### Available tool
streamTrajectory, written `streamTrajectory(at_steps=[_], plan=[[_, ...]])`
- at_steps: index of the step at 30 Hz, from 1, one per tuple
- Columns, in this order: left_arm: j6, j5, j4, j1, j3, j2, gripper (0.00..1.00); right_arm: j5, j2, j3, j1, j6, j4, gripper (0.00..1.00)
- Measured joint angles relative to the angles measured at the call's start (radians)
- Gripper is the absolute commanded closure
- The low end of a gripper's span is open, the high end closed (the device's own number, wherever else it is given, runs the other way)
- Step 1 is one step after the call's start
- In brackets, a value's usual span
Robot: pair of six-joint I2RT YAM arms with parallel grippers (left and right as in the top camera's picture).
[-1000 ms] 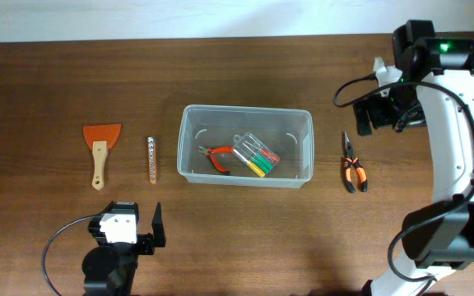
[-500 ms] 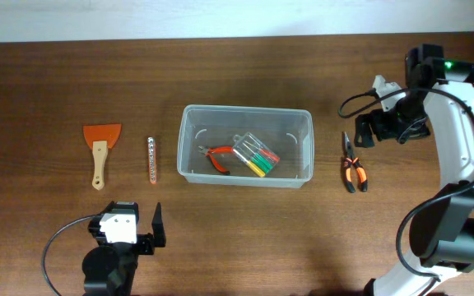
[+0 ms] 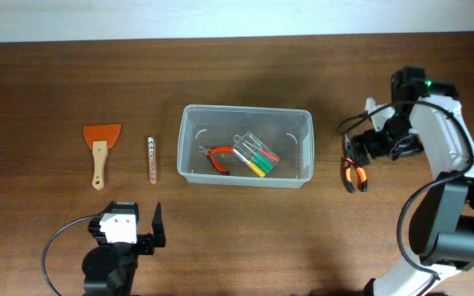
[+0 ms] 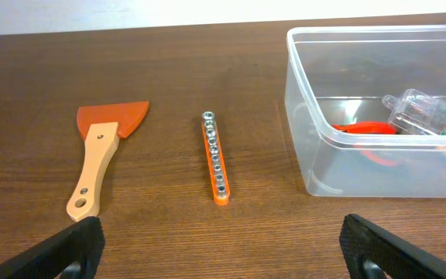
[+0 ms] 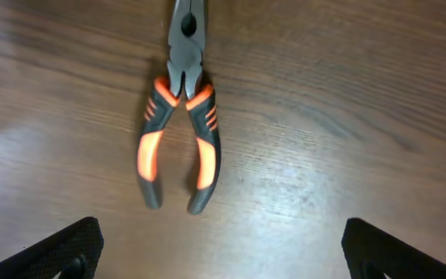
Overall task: Pack container
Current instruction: 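Move the right gripper over the orange-black needle-nose pliers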
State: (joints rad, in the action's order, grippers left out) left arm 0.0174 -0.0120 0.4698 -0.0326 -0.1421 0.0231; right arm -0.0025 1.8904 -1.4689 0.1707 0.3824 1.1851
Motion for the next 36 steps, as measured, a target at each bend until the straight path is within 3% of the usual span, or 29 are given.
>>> streamTrajectory(at_steps=[13, 36], plan=[[0.0, 0.0, 0.0, 0.0, 0.0, 0.0, 0.01, 0.006, 0.007, 0.058, 0.034, 0.072, -0.15, 0.01], [0.0, 0.0, 0.0, 0.0, 0.0, 0.0, 0.01, -0.025, 0.082, 0.065, 0.077, 0.074, -0.169, 0.01]])
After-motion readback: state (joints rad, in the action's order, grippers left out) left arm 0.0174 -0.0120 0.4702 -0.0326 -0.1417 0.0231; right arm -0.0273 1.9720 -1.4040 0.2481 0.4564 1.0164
